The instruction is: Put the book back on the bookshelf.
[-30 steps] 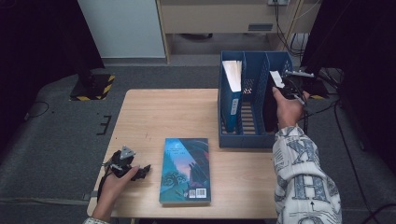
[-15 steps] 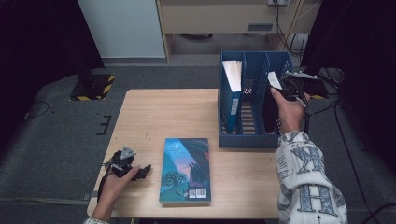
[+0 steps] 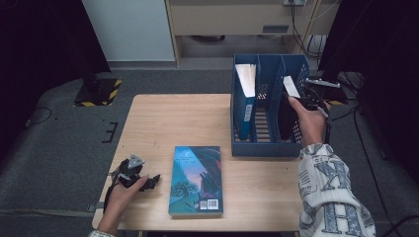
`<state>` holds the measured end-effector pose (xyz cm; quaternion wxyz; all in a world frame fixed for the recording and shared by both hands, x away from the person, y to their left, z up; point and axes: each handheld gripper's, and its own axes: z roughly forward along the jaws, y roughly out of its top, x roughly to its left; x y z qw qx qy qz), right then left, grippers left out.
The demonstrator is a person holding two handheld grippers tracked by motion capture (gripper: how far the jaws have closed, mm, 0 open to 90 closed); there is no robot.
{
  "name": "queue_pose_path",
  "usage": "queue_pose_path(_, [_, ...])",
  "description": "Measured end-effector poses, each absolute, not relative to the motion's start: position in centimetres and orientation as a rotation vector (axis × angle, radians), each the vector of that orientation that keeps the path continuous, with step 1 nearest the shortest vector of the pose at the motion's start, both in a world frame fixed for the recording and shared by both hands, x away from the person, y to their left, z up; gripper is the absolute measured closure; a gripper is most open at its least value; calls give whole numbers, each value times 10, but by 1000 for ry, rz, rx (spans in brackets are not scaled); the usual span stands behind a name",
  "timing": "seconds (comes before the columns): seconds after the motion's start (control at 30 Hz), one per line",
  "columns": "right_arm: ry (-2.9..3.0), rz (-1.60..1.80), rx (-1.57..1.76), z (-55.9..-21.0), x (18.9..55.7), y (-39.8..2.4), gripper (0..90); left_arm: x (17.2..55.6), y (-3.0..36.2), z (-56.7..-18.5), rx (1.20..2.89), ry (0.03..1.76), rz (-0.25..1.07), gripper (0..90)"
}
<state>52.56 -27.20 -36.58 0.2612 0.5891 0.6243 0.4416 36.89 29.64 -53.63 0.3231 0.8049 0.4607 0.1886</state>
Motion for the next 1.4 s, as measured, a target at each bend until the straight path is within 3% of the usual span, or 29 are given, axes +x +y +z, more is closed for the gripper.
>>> queue_pose_path(0.13, [1689,1174,1557,-360,521,-270,158,369,296,-536,2113,1206,493,0])
queue_pose_path(0.37, [1680,1173,1565,-355,509,-275,113,368,296,-536,2105,1211,492,0])
queue_pose_path(1.1, [1726,1228,1508,-357,458,-271,85,366,295,-537,2104,1209,494,0])
queue_pose_path(1.4, [1771,1210,1525,-374,443,-267,87,364,294,-537,2104,1210,493,0])
